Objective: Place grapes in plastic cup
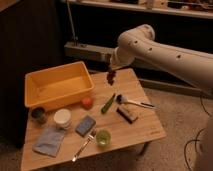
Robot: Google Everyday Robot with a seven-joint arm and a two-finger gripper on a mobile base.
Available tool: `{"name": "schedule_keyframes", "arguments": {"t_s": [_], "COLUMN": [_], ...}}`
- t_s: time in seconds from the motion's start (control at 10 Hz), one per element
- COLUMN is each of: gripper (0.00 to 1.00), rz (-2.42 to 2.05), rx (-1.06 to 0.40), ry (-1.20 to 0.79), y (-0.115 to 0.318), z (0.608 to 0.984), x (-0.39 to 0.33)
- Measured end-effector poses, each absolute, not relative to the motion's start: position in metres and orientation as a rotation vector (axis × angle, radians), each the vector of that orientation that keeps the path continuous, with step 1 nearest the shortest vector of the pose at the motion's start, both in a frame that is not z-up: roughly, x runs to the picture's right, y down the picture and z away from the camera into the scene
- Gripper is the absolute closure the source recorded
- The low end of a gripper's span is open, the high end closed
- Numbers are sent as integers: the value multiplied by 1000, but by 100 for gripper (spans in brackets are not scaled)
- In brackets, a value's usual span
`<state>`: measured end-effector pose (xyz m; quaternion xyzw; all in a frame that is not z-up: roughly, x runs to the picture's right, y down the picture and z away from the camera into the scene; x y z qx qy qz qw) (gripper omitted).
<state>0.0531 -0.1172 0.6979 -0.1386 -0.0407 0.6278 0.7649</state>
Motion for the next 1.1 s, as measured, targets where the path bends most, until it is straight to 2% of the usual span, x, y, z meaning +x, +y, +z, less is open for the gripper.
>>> {"name": "schedule_keyframes", "arguments": {"t_s": [0.4, 0.7, 0.9, 1.1], "gripper": [100, 100, 100, 100], "rz": [1288, 1219, 1182, 1150], "rx": [-289, -317, -344, -384], "ry": [-121, -152, -176, -201], "y": [-66, -24, -2, 25], "z": [606, 553, 537, 541], "x": [43, 37, 42, 37]}}
